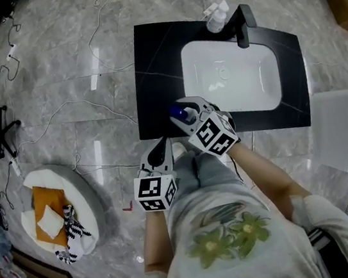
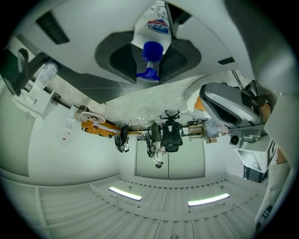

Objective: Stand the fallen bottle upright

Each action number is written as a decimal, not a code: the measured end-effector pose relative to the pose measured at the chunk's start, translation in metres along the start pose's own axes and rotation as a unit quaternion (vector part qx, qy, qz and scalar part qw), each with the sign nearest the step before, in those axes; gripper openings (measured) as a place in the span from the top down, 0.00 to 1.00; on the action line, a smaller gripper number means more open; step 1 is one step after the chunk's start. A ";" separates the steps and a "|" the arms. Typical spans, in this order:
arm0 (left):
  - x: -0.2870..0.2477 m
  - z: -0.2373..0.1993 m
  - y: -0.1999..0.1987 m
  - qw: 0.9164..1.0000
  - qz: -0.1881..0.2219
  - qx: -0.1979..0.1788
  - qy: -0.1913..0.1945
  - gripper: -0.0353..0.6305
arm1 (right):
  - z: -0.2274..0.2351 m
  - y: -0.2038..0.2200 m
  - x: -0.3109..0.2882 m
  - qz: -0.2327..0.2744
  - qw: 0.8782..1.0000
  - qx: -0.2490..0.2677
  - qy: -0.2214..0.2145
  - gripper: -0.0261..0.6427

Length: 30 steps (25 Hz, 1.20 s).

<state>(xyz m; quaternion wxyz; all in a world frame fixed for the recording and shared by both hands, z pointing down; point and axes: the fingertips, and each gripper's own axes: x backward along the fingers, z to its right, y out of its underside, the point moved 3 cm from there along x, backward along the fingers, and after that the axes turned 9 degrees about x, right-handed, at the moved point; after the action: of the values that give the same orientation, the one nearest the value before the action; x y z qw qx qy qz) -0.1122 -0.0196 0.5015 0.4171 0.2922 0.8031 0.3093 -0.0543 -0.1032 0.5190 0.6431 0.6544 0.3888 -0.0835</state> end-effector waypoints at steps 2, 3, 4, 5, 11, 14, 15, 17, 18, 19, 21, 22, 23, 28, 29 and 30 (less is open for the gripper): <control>0.003 0.009 0.001 1.000 0.003 -0.003 -0.001 0.92 | 0.000 0.001 0.011 0.012 1.000 0.000 0.008 0.71; 0.005 0.013 0.002 1.000 0.004 -0.005 -0.001 0.92 | 0.000 0.002 0.017 0.017 1.000 0.001 0.012 0.71; 0.006 0.019 0.003 1.000 0.005 -0.007 -0.001 0.92 | 0.000 0.003 0.022 0.021 1.000 0.003 0.015 0.71; 0.008 0.024 0.004 1.000 0.006 -0.008 -0.001 0.92 | -0.001 0.004 0.027 0.025 1.000 0.005 0.018 0.71; 0.024 0.052 0.007 1.000 0.013 -0.021 -0.001 0.92 | -0.007 0.008 0.054 0.037 0.999 0.013 0.029 0.71; 0.031 0.064 0.008 0.999 0.019 -0.025 -0.004 0.92 | -0.012 0.011 0.067 0.043 0.998 0.019 0.032 0.71; 0.034 0.068 0.008 0.999 0.022 -0.027 -0.005 0.92 | -0.013 0.012 0.072 0.046 0.998 0.021 0.033 0.71; 0.037 0.075 0.010 0.999 0.026 -0.030 -0.007 0.92 | -0.016 0.015 0.079 0.050 0.998 0.025 0.036 0.71; 0.039 0.077 0.010 0.999 0.028 -0.031 -0.008 0.92 | -0.017 0.017 0.082 0.051 0.998 0.026 0.037 0.71; 0.041 0.080 0.011 0.999 0.029 -0.032 -0.009 0.92 | -0.018 0.019 0.086 0.051 0.998 0.028 0.038 0.71; 0.044 0.085 0.013 0.999 0.030 -0.033 -0.011 0.92 | -0.020 0.022 0.092 0.051 0.998 0.029 0.039 0.71; 0.046 0.087 0.015 0.999 0.030 -0.034 -0.011 0.92 | -0.021 0.023 0.096 0.051 0.997 0.029 0.040 0.71; 0.047 0.090 0.016 0.999 0.030 -0.034 -0.011 0.92 | -0.022 0.024 0.099 0.051 0.997 0.029 0.040 0.71; 0.049 0.104 0.023 0.999 0.030 -0.038 -0.009 0.92 | -0.029 0.030 0.111 0.052 0.997 0.031 0.040 0.71; 0.049 0.107 0.024 0.999 0.030 -0.039 -0.008 0.92 | -0.030 0.031 0.113 0.052 0.997 0.032 0.040 0.71; 0.050 0.109 0.024 0.999 0.031 -0.041 -0.007 0.92 | -0.031 0.032 0.115 0.053 0.997 0.032 0.040 0.71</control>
<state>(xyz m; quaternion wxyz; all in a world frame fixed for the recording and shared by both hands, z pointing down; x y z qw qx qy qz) -0.0380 0.0598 0.4446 0.4250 0.3016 0.7773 0.3523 0.0321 -0.0251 0.4788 0.6097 0.6969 0.3759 -0.0353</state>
